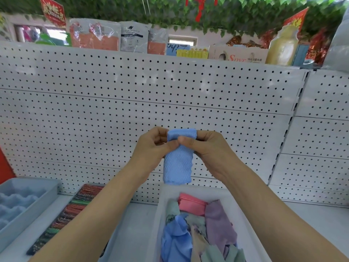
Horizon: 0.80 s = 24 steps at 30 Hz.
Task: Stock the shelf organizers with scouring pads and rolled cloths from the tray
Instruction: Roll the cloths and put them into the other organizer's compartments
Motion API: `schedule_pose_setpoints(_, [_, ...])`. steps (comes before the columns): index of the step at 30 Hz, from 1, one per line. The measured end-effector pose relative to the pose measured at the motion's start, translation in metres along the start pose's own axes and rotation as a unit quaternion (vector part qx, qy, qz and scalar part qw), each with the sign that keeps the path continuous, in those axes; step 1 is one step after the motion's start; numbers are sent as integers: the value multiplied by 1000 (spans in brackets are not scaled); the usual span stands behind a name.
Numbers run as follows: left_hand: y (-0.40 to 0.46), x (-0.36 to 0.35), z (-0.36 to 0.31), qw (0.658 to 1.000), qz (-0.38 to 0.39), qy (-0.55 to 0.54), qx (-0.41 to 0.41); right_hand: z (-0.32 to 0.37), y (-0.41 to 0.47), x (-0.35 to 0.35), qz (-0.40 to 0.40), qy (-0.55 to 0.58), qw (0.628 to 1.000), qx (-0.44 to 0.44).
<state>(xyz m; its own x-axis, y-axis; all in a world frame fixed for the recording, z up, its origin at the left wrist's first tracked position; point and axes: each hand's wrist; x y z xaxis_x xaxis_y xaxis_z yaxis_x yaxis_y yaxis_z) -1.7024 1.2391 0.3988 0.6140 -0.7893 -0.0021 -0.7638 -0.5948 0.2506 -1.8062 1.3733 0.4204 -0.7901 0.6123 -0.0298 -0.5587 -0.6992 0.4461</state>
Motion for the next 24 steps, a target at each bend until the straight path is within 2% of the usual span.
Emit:
schedule_pose_setpoints(4, [-6, -5, 2, 1000, 19, -8, 1, 0, -1, -1, -54, 9, 998, 3])
schedule_pose_setpoints(13, [-16, -11, 9, 998, 45, -24, 27, 0, -5, -9, -156, 25, 984, -81])
schedule_pose_setpoints(15, [-17, -13, 10, 999, 33, -26, 32, 0, -5, -7, -134, 10, 987, -93])
schedule_pose_setpoints(19, [-15, -11, 14, 999, -26, -32, 34, 4, -13, 0, -24, -32, 988, -147])
schedule_pose_setpoints(22, [-13, -8, 17, 997, -65, -13, 41, 0, -20, 6, -28, -22, 985, -166])
schedule_pose_setpoints(24, [-14, -9, 16, 995, -80, -15, 54, -3, -22, 9, -20, -18, 990, -138])
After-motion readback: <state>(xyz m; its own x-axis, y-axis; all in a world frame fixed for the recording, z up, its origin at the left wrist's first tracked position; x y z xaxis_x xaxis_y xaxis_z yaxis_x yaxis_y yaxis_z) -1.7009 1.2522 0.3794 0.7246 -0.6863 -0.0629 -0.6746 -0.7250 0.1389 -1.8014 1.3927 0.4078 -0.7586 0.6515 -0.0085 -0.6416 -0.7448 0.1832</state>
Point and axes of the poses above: each hand's wrist, its own y-axis towards the middle knuckle, its own x-axis out of the back of the hand, z = x × y, and after that the axes turned 8 degrees about x, right-handed
